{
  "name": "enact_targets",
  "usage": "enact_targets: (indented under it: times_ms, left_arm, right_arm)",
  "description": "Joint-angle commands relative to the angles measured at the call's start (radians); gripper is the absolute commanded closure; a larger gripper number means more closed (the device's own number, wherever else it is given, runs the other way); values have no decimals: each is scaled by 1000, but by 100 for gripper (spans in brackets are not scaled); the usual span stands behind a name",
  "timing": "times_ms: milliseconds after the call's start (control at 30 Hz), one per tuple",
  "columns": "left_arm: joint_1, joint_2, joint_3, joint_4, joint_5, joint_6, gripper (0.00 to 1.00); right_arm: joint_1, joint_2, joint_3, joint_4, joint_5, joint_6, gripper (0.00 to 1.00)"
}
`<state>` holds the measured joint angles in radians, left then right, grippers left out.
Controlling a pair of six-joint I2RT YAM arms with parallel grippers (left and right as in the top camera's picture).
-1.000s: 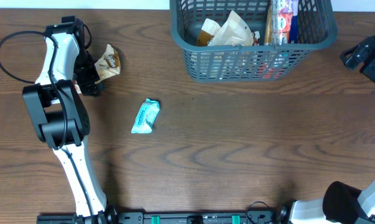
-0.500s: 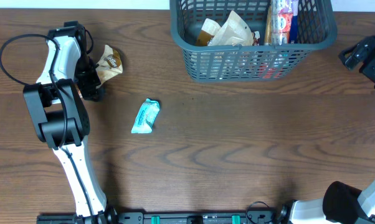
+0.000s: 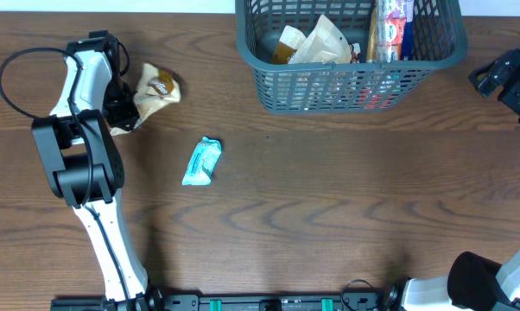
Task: Pack container
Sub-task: 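Lower the left gripper onto the remaining tan wrapper and grasp it, then lift the wrapper with the left gripper and carry it over the basket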
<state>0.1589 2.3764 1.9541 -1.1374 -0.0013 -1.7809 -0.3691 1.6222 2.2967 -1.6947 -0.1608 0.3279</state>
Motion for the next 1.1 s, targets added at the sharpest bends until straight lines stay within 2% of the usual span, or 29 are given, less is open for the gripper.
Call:
enact_targets:
  times_ms: [0, 233, 367, 500, 600, 800, 933, 1067]
  left_arm:
    - [3, 18, -15, 5, -3, -4, 94]
    - [2, 18, -15, 11, 18, 125, 94]
    - [-3, -2, -11, 64, 6, 327, 94]
    - [-31, -60, 15, 81, -73, 501, 94]
    - [-74, -142, 39, 102, -167, 633, 94]
    - [-192, -386, 40, 236, -331, 867, 94]
    - [-257, -552, 40, 314, -432, 934, 94]
    - [-283, -690, 40, 364, -485, 942, 94]
  right_arm:
    - [-3, 1, -3, -3, -6, -15, 1]
    - [-3, 1, -3, -3, -6, -15, 1]
    - [-3, 1, -3, -3, -5, -15, 1]
    - [-3, 1, -3, -3, -5, -15, 1]
    - [-3, 1, -3, -3, -5, -15, 1]
    - [-3, 1, -3, -3, -5, -15, 1]
    - [-3, 1, -3, -3, -5, -15, 1]
    - [-3, 1, -3, -3, -5, -16, 1]
